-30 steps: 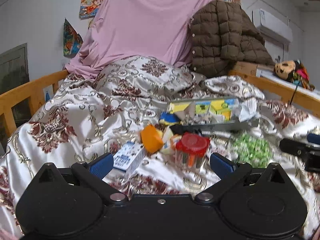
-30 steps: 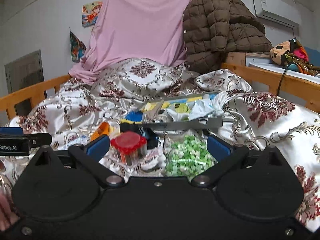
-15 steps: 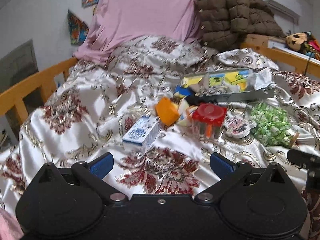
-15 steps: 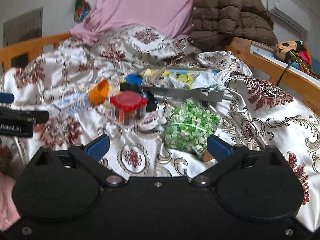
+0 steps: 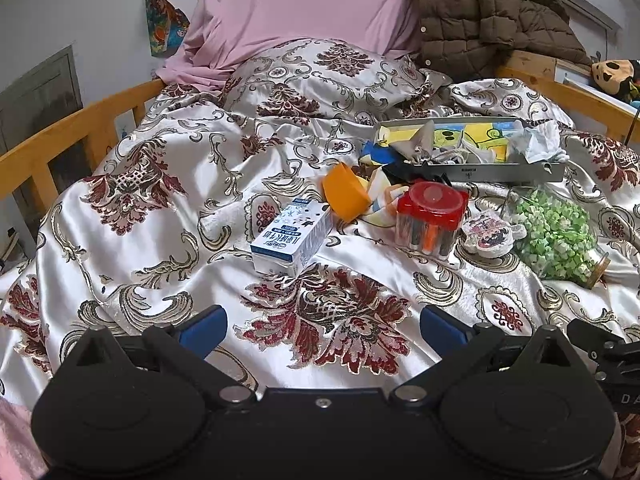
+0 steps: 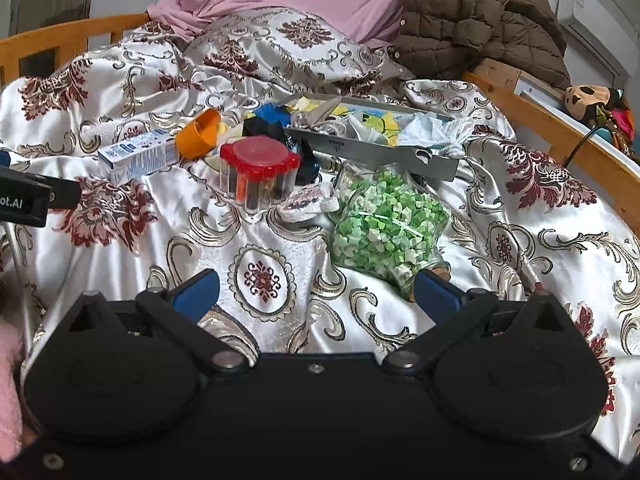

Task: Organize soft objects
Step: 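Withdraw both tools back above the bed, then move both tools toward the red-lidded container and star jar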

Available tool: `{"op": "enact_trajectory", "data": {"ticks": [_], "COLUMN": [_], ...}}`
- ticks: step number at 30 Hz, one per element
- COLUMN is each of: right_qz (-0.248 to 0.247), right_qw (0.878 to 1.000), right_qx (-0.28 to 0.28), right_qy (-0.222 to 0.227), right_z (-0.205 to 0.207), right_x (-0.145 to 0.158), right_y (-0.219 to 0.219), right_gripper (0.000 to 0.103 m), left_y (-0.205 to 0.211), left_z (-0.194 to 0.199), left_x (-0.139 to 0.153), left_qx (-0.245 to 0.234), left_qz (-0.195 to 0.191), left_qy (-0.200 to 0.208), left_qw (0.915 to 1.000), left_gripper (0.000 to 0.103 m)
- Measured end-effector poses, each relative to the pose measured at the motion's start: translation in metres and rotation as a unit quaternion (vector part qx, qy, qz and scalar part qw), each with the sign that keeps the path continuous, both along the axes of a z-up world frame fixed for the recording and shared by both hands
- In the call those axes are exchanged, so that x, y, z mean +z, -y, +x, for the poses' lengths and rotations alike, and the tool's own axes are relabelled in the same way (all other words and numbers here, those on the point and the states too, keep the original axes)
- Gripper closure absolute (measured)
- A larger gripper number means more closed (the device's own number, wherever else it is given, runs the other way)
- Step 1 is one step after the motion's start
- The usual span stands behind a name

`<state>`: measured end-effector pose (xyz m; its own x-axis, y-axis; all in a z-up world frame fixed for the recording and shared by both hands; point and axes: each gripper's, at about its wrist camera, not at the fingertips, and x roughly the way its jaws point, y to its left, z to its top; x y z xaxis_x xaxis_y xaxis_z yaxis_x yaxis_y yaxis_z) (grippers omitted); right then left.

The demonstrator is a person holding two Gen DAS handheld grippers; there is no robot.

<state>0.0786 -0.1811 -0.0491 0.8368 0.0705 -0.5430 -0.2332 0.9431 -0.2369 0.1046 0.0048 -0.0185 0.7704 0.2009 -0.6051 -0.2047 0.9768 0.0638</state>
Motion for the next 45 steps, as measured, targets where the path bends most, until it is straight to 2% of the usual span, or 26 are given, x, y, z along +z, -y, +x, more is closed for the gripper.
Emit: {"op": "enact_trajectory", "data": {"ticks": [25,30,36,39,45], "right_qz": [-0.011,-0.033,-0.050,-0.065,-0.135], "right_qw": [1.000,0.999,0.998,0.997,0.989], "right_qx": [0.004,0.013,0.021,0.024,0.040], "right_qy": [-0.015,0.008,0.017,0.024,0.046], "right_z": [0.031,0.037,0.054,0.065,0.083], "right_x": [-0.013,-0.014,-0.015,-0.017,-0.026], "right_y": [-0.004,-0.009,-0.011,-0.015,-0.026], "right_gripper": [0.001,0.001,0.001,0.001,0.001], "left_y": [-0.009,-0.011,-0.009,-0.011,-0.012], "left_z": [0.022,0.034,0.052,0.064,0.088], "left_x": [-0.007,-0.009,-0.003,-0.001,-0.002], "left_qx": [0.013,0.014,0.000,-0.006,-0.022], "left_qz": [-0.010,-0.010,0.028,0.033,0.035], "left_qy": [-0.025,-0.028,-0.004,0.002,0.011], "left_qw": [0.9996,0.9994,0.9996,0.9994,0.9991], "left_gripper": [0.001,0.001,0.001,0.001,0.001]}}
